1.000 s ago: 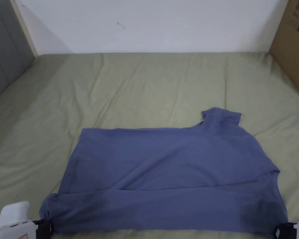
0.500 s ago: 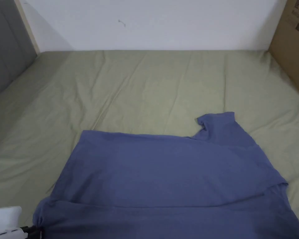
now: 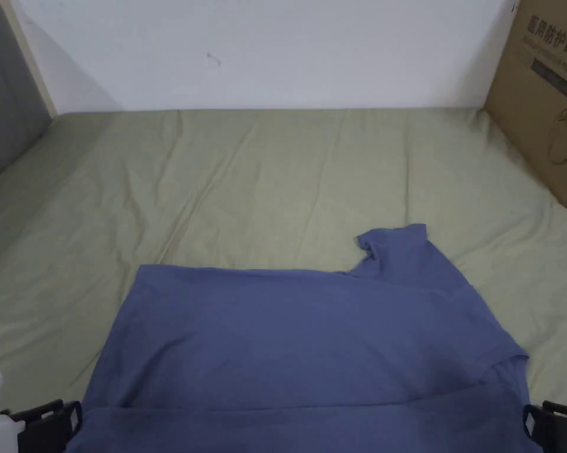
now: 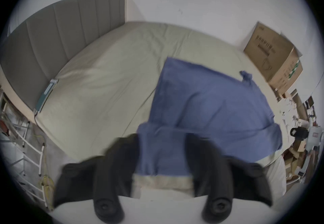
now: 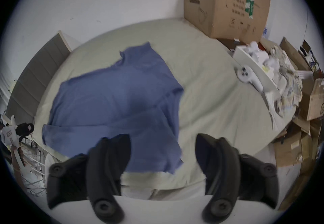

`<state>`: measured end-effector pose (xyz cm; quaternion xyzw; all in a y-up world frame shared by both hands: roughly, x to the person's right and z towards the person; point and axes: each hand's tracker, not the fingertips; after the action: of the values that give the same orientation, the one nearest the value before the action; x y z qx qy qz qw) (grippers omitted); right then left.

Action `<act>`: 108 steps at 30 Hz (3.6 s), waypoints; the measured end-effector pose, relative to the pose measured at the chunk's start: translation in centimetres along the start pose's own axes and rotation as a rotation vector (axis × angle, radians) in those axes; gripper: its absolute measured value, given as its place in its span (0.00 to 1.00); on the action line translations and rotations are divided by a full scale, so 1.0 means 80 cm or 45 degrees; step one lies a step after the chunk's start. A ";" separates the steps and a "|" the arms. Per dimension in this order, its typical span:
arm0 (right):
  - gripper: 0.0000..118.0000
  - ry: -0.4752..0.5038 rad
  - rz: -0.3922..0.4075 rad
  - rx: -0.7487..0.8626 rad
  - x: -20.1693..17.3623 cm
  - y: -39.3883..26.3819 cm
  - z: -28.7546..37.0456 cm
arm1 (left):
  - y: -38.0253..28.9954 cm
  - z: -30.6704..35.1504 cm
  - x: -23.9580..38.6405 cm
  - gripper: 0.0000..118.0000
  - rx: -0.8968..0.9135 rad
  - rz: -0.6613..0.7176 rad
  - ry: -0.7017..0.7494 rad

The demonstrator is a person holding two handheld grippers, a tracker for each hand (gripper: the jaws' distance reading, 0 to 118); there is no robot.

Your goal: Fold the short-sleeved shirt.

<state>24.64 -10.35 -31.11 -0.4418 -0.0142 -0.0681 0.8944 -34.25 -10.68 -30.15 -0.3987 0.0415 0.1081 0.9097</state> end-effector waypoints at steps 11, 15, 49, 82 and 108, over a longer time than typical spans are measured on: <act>0.00 0.149 -0.039 -0.066 -0.032 0.073 -0.121 | 0.019 -0.087 0.047 0.00 -0.086 -0.088 -0.025; 0.33 0.140 0.012 -0.005 -0.017 0.166 -0.178 | 0.039 -0.109 0.048 0.00 -0.092 -0.087 0.003; 0.07 0.022 0.130 -0.356 -0.023 0.268 -0.363 | 0.223 -0.411 0.058 0.72 -0.201 -0.031 0.159; 0.07 -0.058 0.183 -0.227 0.026 -0.037 -0.038 | -0.053 -0.035 -0.056 0.15 -0.150 0.051 0.096; 0.03 0.554 0.259 -0.028 -0.198 -0.017 -0.011 | -0.104 -0.030 -0.128 0.97 -0.031 0.791 -0.384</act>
<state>8.75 -10.13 -31.92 -0.4256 0.2241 -0.0712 0.8738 -42.29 -19.59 -24.11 -0.3572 0.0245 0.4382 0.8245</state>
